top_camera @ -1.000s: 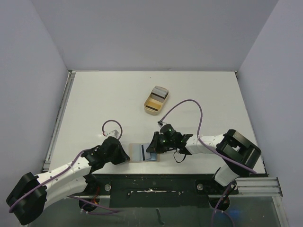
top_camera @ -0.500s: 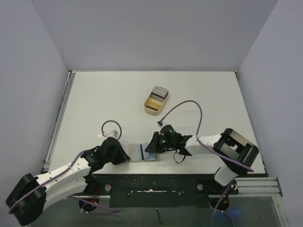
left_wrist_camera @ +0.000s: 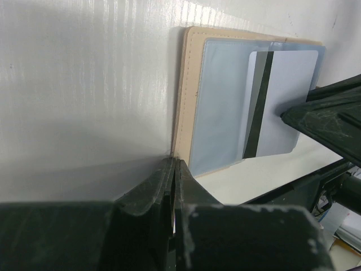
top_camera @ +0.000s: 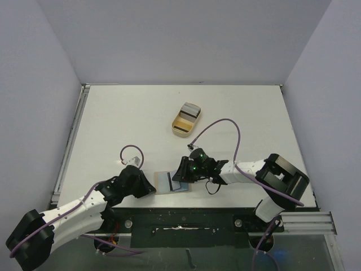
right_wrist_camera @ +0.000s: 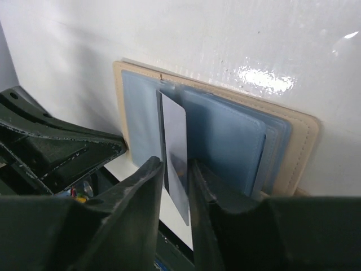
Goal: Put the credit cards into the card holder
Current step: Insert the credit card into the card holder.
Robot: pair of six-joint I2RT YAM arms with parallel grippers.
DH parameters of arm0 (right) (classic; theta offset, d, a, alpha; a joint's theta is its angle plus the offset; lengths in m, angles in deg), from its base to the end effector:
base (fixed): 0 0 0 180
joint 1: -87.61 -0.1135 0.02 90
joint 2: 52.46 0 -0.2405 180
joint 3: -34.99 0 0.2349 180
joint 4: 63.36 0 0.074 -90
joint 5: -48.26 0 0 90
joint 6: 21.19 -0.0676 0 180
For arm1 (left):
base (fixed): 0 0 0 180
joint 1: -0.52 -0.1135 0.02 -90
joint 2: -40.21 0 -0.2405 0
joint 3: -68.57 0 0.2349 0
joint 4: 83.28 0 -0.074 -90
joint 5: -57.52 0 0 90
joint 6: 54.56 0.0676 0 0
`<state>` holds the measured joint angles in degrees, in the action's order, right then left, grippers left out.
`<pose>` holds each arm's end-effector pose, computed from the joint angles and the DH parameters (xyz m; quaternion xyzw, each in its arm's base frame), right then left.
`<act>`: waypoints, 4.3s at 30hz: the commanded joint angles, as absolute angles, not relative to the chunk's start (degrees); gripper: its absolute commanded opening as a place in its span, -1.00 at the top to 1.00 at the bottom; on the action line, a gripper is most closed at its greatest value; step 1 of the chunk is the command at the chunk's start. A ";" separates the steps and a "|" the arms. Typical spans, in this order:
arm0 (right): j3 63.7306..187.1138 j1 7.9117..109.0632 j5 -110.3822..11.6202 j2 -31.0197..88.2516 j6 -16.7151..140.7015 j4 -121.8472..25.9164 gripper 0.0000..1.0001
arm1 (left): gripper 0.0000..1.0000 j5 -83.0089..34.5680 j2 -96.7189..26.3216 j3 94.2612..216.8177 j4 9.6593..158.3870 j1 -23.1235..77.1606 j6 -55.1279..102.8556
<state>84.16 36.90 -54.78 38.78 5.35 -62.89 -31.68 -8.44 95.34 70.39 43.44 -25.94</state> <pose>0.1798 0.2439 0.1020 0.0556 0.9090 0.3921 0.1300 0.1264 -0.1188 0.1009 -0.1474 0.9225 -0.2856 0.2137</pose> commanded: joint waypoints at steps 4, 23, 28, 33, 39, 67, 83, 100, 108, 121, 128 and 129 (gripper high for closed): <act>90.76 35.79 -45.77 34.19 10.72 -45.08 0.21 | 1.00 -30.47 -7.69 94.79 73.51 43.41 -27.02; 94.76 31.87 -48.23 38.73 10.65 -47.51 0.17 | 1.00 -28.58 -7.20 93.65 76.68 43.41 -28.08; 95.21 31.71 -48.58 37.97 12.18 -48.09 0.16 | 1.00 -28.18 -6.64 93.17 77.35 43.41 -28.41; 95.99 31.63 -45.36 36.94 12.65 -45.17 0.14 | 1.00 -28.00 -6.79 93.40 77.55 43.41 -28.58; 96.73 31.63 -44.53 37.36 12.93 -44.03 0.00 | 1.00 -27.94 -6.84 92.87 78.18 43.41 -28.62; 97.52 30.62 -54.24 43.73 13.00 -57.41 -0.03 | 1.00 -27.75 -7.36 93.45 78.60 43.32 -28.37; 101.73 28.06 -41.24 42.49 12.64 -41.88 -0.11 | 1.00 -28.13 -5.84 92.95 77.87 43.37 -28.54; 101.29 27.63 -45.62 44.59 12.91 -48.78 -0.12 | 1.00 -27.92 -6.67 91.63 79.98 43.32 -28.72; 100.18 27.67 -48.63 44.18 12.92 -52.36 -0.11 | 1.00 -27.98 -6.93 91.80 80.11 43.32 -28.72; 106.55 29.17 -42.17 34.99 30.23 -40.21 -0.12 | 0.49 -32.24 -2.72 99.36 68.66 43.32 -25.67; 116.70 36.22 -32.47 35.36 43.80 -31.29 -0.12 | -0.29 -36.81 -0.51 105.52 60.90 43.23 -22.53; 117.78 37.40 -31.08 35.60 45.95 -31.32 -0.12 | -0.41 -37.37 -0.49 106.38 60.09 43.23 -21.80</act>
